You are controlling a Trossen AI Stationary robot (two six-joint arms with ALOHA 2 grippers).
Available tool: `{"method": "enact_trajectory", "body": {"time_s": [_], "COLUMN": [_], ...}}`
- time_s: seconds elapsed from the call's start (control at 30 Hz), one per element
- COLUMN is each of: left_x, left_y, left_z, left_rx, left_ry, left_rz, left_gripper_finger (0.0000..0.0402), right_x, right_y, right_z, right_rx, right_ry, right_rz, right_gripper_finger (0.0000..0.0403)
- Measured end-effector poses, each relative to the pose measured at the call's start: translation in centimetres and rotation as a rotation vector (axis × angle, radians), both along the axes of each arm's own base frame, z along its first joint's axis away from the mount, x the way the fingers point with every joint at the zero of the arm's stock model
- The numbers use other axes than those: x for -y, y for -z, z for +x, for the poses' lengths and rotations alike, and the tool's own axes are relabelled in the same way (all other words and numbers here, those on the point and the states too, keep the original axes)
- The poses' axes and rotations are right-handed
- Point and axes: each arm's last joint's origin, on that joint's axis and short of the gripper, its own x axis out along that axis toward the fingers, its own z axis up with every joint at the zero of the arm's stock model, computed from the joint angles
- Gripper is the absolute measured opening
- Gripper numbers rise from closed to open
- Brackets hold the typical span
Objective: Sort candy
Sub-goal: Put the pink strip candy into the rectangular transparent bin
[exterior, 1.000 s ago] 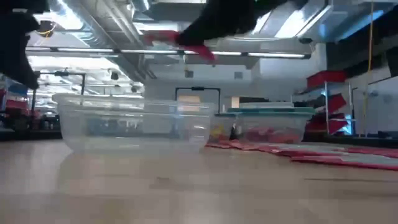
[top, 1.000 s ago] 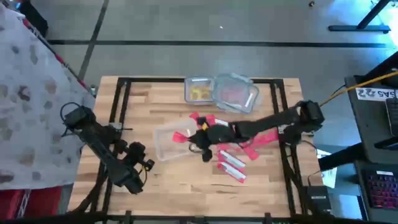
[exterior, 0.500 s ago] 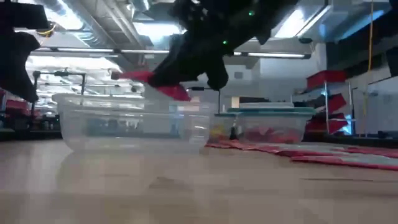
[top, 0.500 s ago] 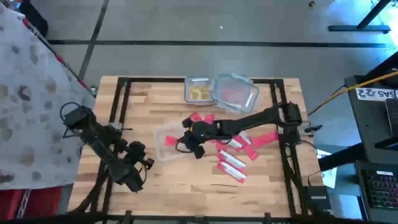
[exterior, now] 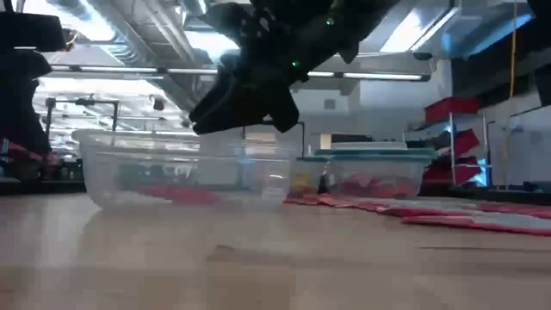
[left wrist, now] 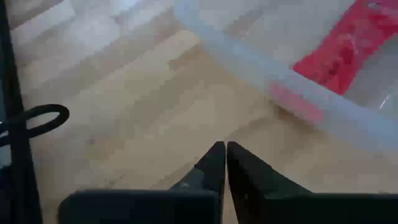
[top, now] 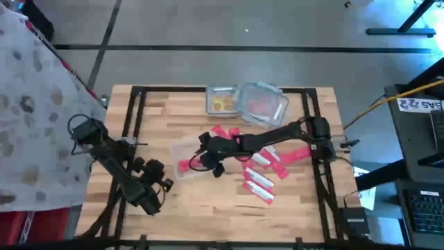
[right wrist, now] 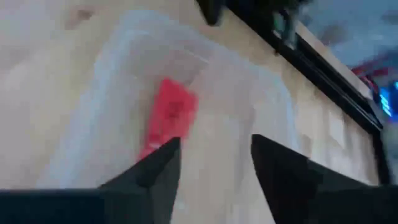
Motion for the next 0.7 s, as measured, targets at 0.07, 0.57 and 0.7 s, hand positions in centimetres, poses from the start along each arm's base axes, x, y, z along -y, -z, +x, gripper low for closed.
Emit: {"method": "enact_trajectory", "body": {"time_s": [0.07,0.57,0.7], "left_x": [0.0,0.3,0.3], "left_y": [0.0,0.1,0.1], "left_z": [0.0,0.3,0.3], "left_rx": [0.0,0.033,0.03], "left_ry": [0.0,0.004,0.02], "left_rz": [0.0,-0.031,-0.018], "left_gripper_finger": [0.0,0.0,0.0], "right_x": [-0.4,-2.5,-1.4], "right_y": [-1.3,-5.4,-2.3], "right_z": [-0.4,-8.2,-10.5], "right_rx": [-0.012,-0.207,-0.211], "right_ry": [0.047,0.69,1.02], "right_rz": [-0.018,0.236,0.27], "right_gripper_finger": [0.0196,0.0198,0.0192]}}
